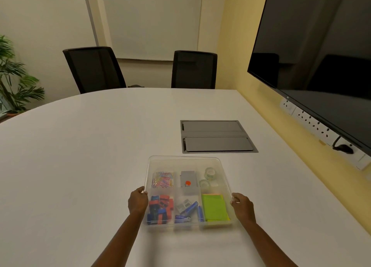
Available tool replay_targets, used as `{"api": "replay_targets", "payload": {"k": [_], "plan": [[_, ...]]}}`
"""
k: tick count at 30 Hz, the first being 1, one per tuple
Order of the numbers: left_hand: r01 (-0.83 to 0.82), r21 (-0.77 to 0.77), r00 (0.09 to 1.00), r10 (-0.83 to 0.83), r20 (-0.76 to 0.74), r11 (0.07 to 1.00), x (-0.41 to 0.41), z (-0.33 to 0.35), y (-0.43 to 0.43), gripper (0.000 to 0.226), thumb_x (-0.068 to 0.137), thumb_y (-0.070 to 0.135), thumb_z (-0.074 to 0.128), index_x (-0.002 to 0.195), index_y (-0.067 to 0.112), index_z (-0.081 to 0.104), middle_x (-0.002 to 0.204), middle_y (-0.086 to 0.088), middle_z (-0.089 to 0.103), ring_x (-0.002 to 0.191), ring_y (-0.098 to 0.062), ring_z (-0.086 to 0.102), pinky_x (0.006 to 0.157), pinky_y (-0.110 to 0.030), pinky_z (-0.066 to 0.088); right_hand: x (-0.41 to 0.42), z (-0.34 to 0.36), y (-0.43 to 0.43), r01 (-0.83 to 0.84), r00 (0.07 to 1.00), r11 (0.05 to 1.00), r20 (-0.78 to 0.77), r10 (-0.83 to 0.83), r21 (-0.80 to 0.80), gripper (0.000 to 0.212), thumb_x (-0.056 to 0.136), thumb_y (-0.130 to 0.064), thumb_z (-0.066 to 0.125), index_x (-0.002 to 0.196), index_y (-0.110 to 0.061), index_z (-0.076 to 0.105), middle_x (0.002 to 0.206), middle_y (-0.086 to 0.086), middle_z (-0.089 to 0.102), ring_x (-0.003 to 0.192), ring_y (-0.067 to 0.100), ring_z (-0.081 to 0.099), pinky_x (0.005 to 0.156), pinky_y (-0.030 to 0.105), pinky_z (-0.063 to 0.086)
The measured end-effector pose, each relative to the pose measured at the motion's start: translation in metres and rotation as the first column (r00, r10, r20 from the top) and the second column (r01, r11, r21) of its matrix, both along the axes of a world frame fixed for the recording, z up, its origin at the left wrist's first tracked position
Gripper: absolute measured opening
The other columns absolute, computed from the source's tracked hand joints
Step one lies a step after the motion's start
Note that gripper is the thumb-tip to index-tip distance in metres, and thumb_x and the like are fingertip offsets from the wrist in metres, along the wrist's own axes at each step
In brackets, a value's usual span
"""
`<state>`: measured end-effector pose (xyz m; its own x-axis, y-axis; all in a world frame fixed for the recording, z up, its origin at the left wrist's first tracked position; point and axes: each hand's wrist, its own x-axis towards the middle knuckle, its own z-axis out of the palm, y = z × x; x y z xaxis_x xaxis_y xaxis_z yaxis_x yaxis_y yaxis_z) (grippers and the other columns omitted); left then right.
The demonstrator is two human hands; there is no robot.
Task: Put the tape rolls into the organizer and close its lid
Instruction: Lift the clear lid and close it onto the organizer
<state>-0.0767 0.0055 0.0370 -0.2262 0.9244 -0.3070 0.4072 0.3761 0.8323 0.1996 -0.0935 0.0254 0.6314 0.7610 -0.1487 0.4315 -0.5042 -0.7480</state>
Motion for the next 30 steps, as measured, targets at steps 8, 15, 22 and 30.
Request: {"api": "replay_targets", "payload": {"k": [8,15,22,30], "plan": [[0.022,0.017,0.997,-0.021,-0.080,1.000,-0.004,-0.009,-0.010,0.034,0.093,0.004,0.042,0.126,-0.002,0.049,0.132,-0.025,0.052,0.120,-0.042,0.050,0.102,-0.047,0.040,0.006,-0.010,-0.015,-0.034,0.994,0.999,-0.107,0.031,-0.032,0.025,0.091,-0.005,0.053,0.115,0.001,0.060,0.116,0.022,0.064,0.091,0.026,0.058,0.076,0.029,0.052],[0.018,0.055,0.972,-0.004,-0.236,0.998,0.000,-0.019,-0.036,0.036,0.098,0.022,0.031,0.121,0.001,0.051,0.121,-0.028,0.052,0.107,-0.045,0.054,0.091,-0.049,0.044,-0.003,-0.021,-0.029,0.018,0.973,0.999,-0.229,-0.025,-0.034,0.019,0.097,-0.022,0.047,0.087,-0.009,0.056,0.061,0.002,0.048,0.060,0.027,0.055,0.040,0.015,0.042],[0.034,0.096,0.959,-0.005,-0.283,0.995,-0.002,-0.026,-0.045,0.036,0.097,0.027,0.035,0.119,0.004,0.051,0.120,-0.024,0.055,0.103,-0.042,0.058,0.086,-0.048,0.047,-0.013,-0.030,-0.039,0.112,0.933,0.992,-0.349,-0.086,0.054,0.020,0.097,-0.020,0.047,0.087,-0.005,0.055,0.068,0.008,0.046,0.058,0.021,0.050,0.032,0.004,0.040],[0.028,0.123,0.957,0.009,-0.289,0.992,-0.002,-0.029,-0.050,0.032,0.096,0.024,0.037,0.117,0.003,0.051,0.117,-0.022,0.059,0.100,-0.041,0.060,0.084,-0.046,0.049,-0.016,-0.029,-0.038,0.144,0.918,0.989,-0.378,-0.119,0.039,0.022,0.097,-0.021,0.045,0.088,-0.004,0.055,0.080,0.013,0.050,0.077,0.028,0.055,0.043,0.014,0.047]]}}
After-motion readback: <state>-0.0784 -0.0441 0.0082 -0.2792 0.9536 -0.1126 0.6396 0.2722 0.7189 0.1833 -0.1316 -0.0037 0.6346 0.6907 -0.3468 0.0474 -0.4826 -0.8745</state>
